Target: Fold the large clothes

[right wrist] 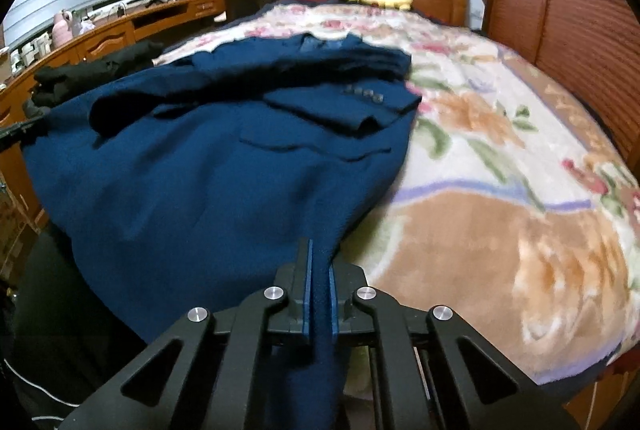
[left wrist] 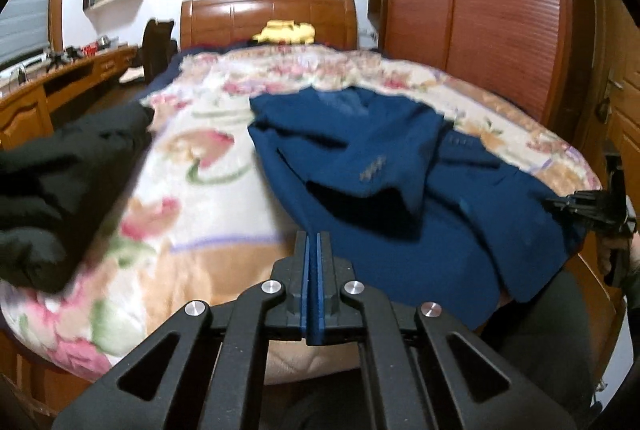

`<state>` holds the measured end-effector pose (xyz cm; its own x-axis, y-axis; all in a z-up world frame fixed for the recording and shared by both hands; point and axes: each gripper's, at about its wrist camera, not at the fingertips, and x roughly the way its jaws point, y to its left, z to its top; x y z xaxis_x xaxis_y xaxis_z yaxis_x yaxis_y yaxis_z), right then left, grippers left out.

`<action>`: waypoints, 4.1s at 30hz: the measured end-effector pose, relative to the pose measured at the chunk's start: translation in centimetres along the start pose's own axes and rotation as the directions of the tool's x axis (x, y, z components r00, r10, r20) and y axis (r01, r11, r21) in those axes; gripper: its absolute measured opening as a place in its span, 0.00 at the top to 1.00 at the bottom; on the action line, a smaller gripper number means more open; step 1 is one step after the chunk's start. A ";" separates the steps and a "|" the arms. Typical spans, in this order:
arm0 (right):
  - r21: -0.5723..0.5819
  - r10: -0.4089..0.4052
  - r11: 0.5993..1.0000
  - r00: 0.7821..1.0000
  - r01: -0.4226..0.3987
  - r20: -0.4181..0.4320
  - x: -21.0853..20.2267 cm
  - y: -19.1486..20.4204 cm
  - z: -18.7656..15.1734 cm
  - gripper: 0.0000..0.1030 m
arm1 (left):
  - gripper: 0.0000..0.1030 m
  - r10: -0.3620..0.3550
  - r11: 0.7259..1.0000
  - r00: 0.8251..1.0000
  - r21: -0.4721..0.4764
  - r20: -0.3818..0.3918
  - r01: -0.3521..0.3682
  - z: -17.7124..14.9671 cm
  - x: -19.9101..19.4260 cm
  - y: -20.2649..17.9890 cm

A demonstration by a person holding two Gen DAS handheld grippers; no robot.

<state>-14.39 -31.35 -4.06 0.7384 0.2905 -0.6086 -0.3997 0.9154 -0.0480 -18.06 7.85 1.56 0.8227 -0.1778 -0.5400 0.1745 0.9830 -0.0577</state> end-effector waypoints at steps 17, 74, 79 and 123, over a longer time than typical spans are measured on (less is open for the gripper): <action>0.014 0.017 1.000 0.950 -0.022 0.313 -9.9 -1.1 6.7 0.96 | 0.97 -0.007 0.998 0.967 0.064 0.254 -0.010 10.5 -6.5 -1.3; 0.102 -0.160 0.985 0.959 0.140 0.235 9.5 -6.5 21.2 0.96 | 0.97 0.238 0.971 0.965 0.002 0.107 -0.240 22.2 17.9 3.9; 0.101 -0.230 0.971 0.957 0.215 0.175 12.0 -6.8 22.7 0.96 | 0.97 0.223 0.974 0.968 0.020 0.112 -0.226 23.8 20.4 2.7; -0.276 -0.029 0.961 0.995 0.003 -0.092 10.6 -0.8 17.3 0.94 | 0.20 0.005 1.000 1.000 0.010 -0.020 -0.005 8.5 16.1 -1.5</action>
<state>3.10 -24.18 3.21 0.6964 0.2367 -0.6775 -0.5321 0.8038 -0.2660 -0.47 3.08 0.06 0.8123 -0.1716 -0.5574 0.1756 0.9833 -0.0468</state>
